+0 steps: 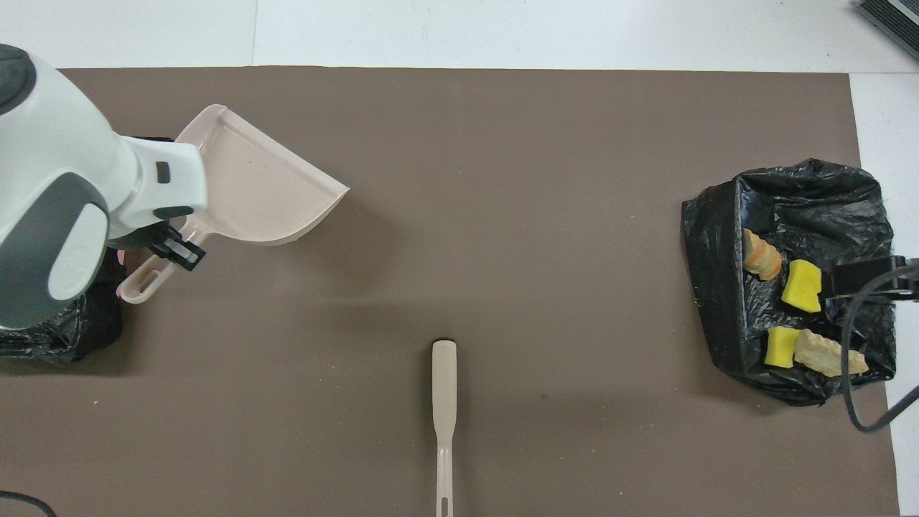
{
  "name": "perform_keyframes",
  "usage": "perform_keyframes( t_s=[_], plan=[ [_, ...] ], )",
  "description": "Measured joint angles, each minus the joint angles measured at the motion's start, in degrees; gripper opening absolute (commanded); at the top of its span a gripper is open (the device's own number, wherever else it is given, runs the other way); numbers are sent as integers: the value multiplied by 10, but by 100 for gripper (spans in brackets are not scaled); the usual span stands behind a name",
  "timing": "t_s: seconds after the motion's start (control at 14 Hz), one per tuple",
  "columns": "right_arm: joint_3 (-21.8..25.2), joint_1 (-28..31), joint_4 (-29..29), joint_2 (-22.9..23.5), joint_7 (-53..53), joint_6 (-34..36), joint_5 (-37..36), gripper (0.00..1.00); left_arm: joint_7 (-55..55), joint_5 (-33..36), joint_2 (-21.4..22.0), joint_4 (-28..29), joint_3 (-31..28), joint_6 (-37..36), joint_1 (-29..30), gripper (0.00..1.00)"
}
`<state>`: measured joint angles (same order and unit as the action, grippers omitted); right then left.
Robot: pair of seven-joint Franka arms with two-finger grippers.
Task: Sweep and dump trash in bin
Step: 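Bring the empty dustpan back over the table with the left gripper, then lower the dustpan onto the table and open the left gripper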
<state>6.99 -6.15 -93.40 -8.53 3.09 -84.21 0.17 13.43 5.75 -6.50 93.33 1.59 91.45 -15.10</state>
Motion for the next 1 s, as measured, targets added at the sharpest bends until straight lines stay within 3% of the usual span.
perform_keyframes(
  t_s=[0.21, 0.57, 1.0],
  plan=[
    [-11, 17, 0, 0, 0, 0, 0, 100, -123, -22, 2, 0, 1, 2, -62, 0],
    [-43, 51, 4, 3, 0, -1, 0, 100, -230, -65, -8, 3, 2, 42, -131, 0],
    [-47, 51, 11, 8, -1, -1, -1, 100, -348, -73, -124, 1, 2, 152, -213, 0]
  ],
)
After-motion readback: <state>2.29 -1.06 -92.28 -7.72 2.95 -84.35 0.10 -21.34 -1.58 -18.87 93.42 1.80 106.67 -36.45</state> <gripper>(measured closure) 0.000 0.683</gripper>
